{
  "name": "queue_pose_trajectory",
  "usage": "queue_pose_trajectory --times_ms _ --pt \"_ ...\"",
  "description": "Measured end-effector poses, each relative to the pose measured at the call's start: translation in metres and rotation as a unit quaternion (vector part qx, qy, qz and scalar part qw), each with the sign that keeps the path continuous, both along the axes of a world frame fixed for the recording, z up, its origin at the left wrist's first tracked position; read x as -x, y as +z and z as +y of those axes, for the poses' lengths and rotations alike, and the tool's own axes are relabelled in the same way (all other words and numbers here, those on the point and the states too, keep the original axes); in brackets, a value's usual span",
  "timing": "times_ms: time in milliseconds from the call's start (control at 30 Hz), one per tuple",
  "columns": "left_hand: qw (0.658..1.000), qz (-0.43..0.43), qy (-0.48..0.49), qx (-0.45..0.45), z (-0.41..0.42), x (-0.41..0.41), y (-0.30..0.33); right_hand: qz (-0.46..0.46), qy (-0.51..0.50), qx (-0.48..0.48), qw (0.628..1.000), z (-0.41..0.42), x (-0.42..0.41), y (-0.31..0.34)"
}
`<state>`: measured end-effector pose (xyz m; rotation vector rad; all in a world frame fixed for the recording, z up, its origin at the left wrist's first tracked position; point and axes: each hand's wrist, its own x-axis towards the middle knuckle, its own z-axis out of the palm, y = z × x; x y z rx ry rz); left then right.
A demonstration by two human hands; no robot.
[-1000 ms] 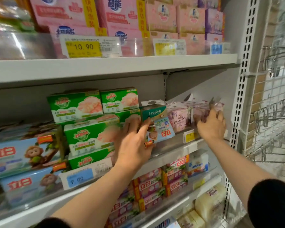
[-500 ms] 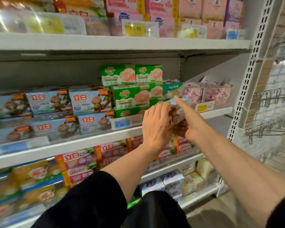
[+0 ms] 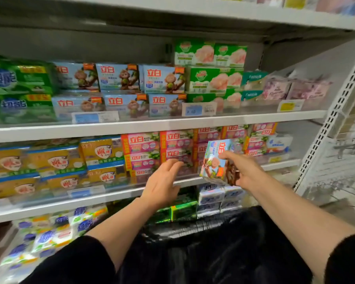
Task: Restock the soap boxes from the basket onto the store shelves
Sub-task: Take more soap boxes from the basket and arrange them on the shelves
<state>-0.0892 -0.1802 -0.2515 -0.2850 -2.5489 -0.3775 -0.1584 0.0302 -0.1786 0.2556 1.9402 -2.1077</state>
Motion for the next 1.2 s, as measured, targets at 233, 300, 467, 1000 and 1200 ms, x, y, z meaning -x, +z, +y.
queue_pose_trajectory --times_ms 233,300,467,1000,1200 --pt "0.982 0.132 0.127 0.037 -0.062 -0.015 0.052 0.101 0.081 -0.005 0.992 -0.025 -0.01 0.013" --pt "0.973 0.169 0.146 0.058 -0.07 -0.011 0.073 0.137 0.108 -0.016 0.985 -0.04 -0.01 0.027" --pt "0.952 0.197 0.214 0.095 -0.094 -0.012 0.114 0.232 0.157 -0.018 0.96 -0.077 -0.014 0.083" --pt "0.936 0.172 0.295 0.089 -0.18 -0.032 0.101 0.591 0.135 -0.206 0.768 -0.201 -0.02 0.173" --pt "0.936 0.166 0.301 0.075 -0.177 -0.029 0.098 0.601 0.168 -0.221 0.749 -0.223 -0.013 0.186"
